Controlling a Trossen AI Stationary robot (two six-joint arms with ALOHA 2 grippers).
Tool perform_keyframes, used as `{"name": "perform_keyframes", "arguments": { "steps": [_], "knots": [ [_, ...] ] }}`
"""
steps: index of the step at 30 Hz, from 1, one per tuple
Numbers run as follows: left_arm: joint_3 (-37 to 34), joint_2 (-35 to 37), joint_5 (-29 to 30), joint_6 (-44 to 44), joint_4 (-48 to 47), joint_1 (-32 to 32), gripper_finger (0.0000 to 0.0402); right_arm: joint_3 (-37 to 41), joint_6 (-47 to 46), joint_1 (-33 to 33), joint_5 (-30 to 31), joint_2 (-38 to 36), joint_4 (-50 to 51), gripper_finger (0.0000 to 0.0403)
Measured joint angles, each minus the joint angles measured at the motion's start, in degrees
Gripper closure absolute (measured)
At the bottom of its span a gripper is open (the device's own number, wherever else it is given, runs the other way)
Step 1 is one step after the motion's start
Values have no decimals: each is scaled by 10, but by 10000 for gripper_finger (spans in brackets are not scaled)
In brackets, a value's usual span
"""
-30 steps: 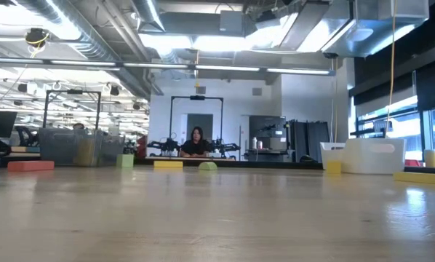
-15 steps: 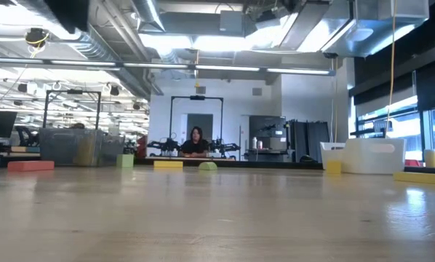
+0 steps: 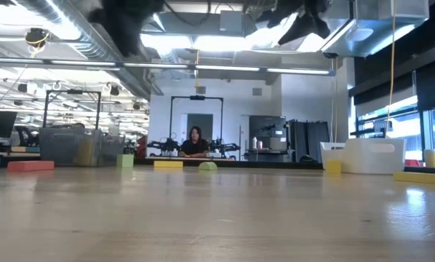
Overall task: Sort & place blocks by color
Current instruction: Put the green block into the transparent bin
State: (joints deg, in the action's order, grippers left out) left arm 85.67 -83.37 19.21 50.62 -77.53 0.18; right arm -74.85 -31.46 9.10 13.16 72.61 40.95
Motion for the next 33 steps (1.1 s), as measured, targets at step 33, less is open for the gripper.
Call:
{"name": "perform_keyframes", "arguments": {
  "steps": [33],
  "knots": [
    [0, -30, -212, -289, 197, 348, 288, 0, 346, 154, -237, 381, -332, 163]
  ]
}}
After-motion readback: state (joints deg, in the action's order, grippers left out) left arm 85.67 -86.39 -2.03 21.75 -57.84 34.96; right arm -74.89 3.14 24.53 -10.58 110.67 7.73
